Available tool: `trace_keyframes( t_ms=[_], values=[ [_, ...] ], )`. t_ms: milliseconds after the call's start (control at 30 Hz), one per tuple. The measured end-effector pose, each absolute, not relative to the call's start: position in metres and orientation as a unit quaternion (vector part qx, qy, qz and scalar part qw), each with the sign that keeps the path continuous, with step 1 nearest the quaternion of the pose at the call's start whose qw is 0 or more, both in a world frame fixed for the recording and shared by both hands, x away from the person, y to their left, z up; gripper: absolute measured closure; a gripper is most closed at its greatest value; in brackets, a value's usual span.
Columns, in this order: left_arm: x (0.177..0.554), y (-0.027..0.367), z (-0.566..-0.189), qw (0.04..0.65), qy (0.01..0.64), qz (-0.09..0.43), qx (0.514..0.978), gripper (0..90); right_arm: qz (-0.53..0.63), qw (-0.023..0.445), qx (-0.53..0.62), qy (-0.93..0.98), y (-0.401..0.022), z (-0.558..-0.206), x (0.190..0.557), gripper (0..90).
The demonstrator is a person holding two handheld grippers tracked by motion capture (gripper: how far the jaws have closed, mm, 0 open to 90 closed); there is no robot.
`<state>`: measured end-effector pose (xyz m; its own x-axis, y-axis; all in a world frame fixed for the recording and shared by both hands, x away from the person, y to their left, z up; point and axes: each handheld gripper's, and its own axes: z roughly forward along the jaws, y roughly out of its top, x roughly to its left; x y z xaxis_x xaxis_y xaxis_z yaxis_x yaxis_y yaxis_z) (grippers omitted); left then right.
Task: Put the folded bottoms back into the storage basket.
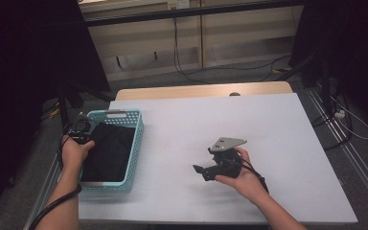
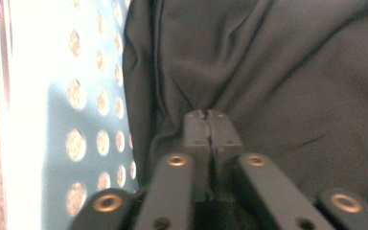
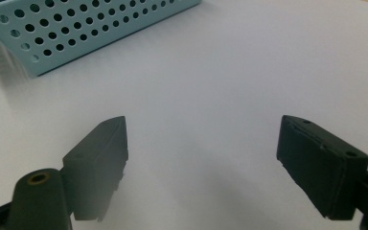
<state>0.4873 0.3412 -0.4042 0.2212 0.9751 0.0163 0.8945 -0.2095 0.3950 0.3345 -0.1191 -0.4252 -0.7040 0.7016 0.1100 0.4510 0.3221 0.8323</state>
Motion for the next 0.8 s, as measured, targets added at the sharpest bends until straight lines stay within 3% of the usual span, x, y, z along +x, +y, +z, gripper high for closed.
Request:
trace_keyframes(
  t_ms=[100, 633, 800],
  values=[
    [0.485, 0.339, -0.393, 0.179, 0.611, 0.126, 0.761, 80.4, 0.460, 0.138, 0.362, 0.799, -0.126, -0.424, 0.332, 17.6],
    [0.481, 0.303, -0.367, 0.193, 0.575, 0.118, 0.786, 45.4, 0.462, 0.148, 0.392, 0.782, -0.163, -0.425, 0.325, 17.6],
    [0.481, 0.297, -0.358, 0.203, 0.564, 0.125, 0.791, 39.0, 0.462, 0.152, 0.391, 0.781, -0.164, -0.426, 0.325, 18.0]
  ],
)
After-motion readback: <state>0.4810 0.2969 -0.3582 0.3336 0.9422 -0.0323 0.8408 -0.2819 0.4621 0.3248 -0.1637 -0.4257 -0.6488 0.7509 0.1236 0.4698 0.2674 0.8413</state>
